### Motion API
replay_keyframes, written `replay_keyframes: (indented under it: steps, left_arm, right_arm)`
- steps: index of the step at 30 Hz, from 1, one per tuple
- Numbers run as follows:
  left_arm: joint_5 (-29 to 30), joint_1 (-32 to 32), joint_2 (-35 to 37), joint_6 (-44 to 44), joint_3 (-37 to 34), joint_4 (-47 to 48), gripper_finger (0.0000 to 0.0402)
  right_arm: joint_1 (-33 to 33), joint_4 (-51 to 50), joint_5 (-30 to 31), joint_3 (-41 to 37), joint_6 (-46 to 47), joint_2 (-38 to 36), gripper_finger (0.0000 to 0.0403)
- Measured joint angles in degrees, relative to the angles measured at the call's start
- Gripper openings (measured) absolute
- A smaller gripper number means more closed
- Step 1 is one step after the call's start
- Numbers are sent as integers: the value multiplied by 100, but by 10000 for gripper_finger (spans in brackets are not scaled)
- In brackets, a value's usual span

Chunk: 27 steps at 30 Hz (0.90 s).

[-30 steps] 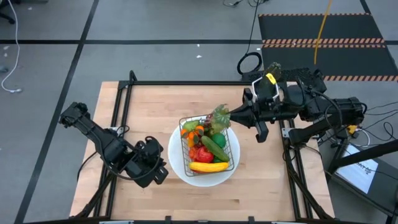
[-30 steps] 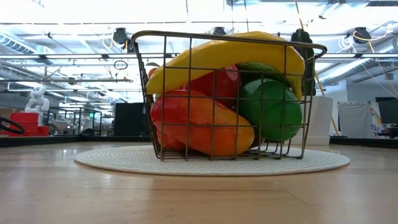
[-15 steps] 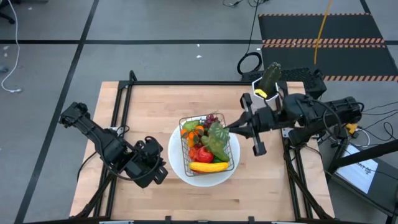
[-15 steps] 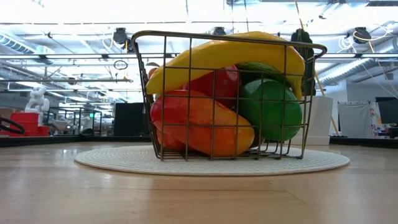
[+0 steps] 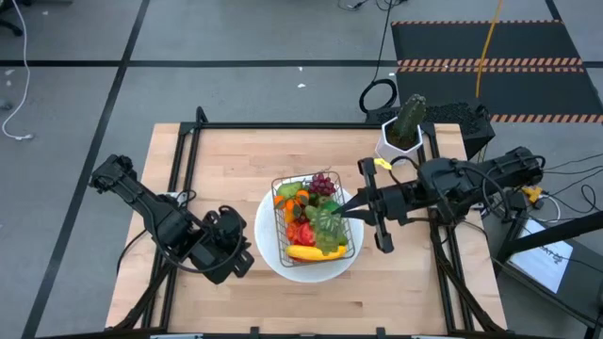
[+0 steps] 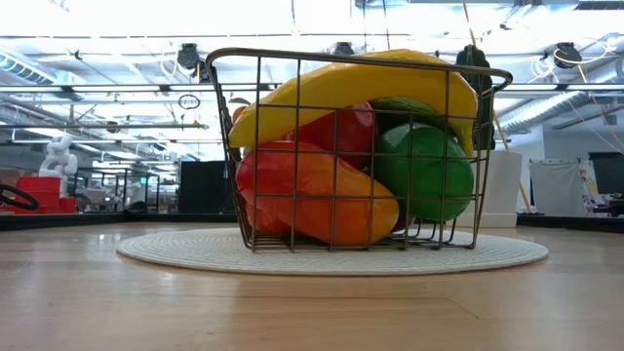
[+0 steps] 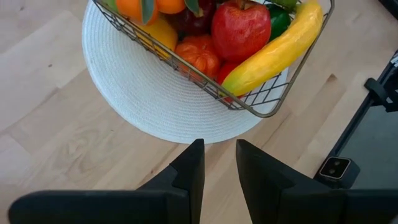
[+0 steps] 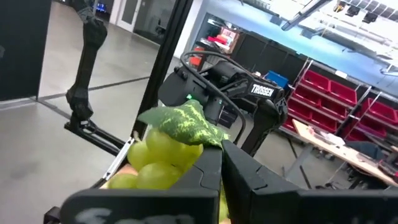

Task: Build produce basket
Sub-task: Put the green grapes into the black wire basket

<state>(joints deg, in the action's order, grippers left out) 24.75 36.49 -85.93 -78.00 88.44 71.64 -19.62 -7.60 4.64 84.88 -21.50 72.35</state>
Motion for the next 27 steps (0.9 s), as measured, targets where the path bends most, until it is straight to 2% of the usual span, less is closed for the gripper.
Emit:
replay_keyframes:
  steps: [13,27]
  left_arm:
    - [22,-2,0,-52,0,73,92]
    - [34,0,0,-78,0,187,92]
  right_arm:
    - [0,9,12,0,-33,42,0]
    - [0,132,166,0,1040,472,0]
